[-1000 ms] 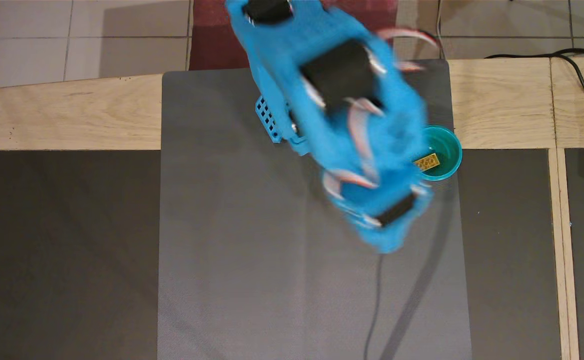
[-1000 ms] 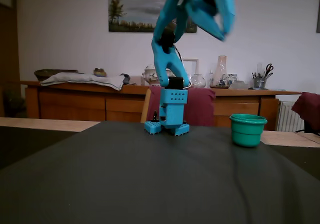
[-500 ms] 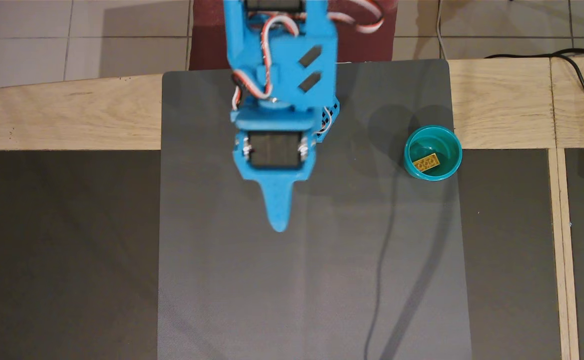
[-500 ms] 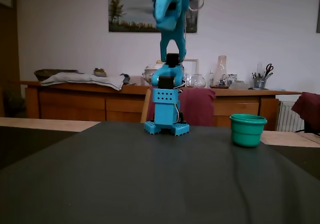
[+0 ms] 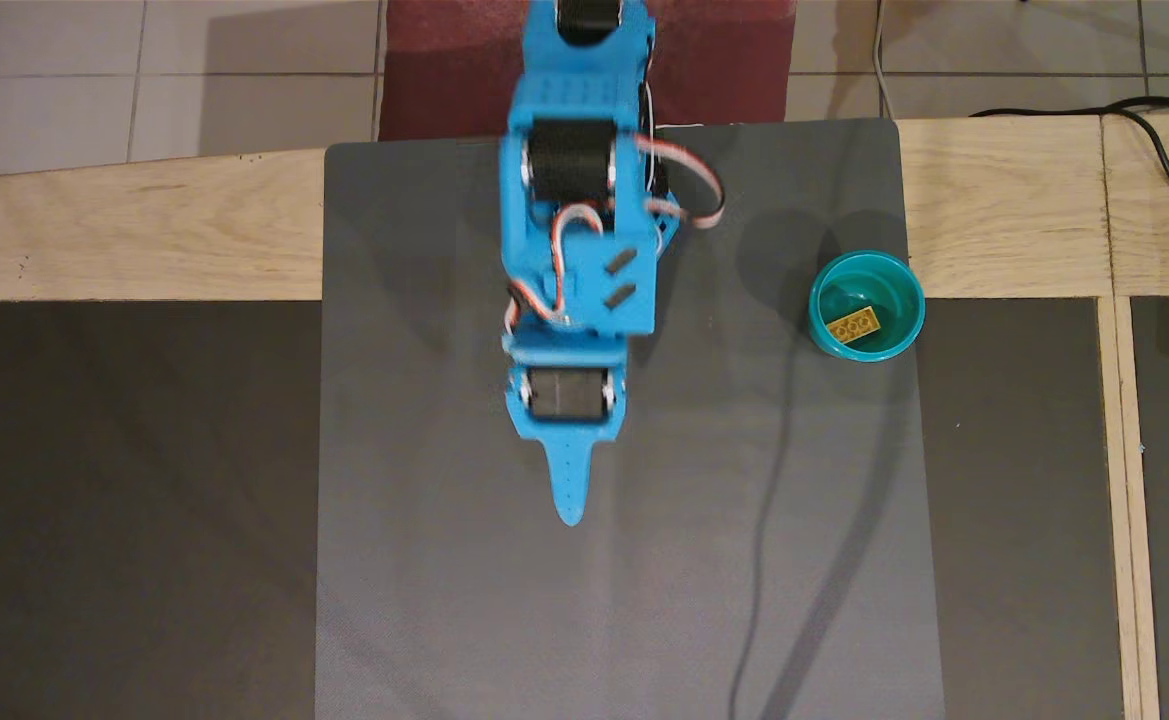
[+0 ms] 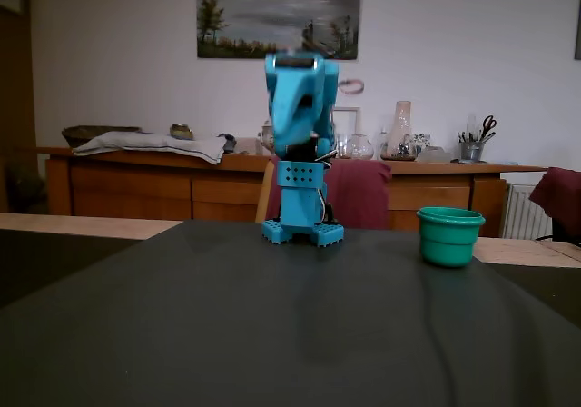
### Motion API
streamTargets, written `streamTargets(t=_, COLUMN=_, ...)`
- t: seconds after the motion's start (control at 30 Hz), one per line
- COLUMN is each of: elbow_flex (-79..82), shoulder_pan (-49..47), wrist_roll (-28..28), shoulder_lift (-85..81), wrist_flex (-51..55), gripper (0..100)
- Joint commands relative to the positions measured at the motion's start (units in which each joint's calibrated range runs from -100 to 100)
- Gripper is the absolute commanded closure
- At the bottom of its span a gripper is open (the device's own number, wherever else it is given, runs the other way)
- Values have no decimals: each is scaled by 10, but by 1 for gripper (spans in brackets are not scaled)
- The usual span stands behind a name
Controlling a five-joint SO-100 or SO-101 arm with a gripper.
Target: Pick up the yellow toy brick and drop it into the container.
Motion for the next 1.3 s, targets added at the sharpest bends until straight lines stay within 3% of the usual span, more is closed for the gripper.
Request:
streamTargets(t=0.0, elbow_flex=58, shoulder_pan=-26, wrist_roll=-1, shoulder_lift=-20, wrist_flex=-43, gripper=100)
streamTargets(t=0.23, elbow_flex=162, shoulder_pan=-41, wrist_roll=-1, shoulder_lift=-16, wrist_flex=-106, gripper=100)
streamTargets(t=0.6, elbow_flex=165, shoulder_pan=-44, wrist_roll=-16, shoulder_lift=-13, wrist_flex=-42, gripper=100)
streamTargets(t=1.27, elbow_flex=165, shoulder_pan=-44, wrist_roll=-16, shoulder_lift=-15, wrist_flex=-38, gripper=100)
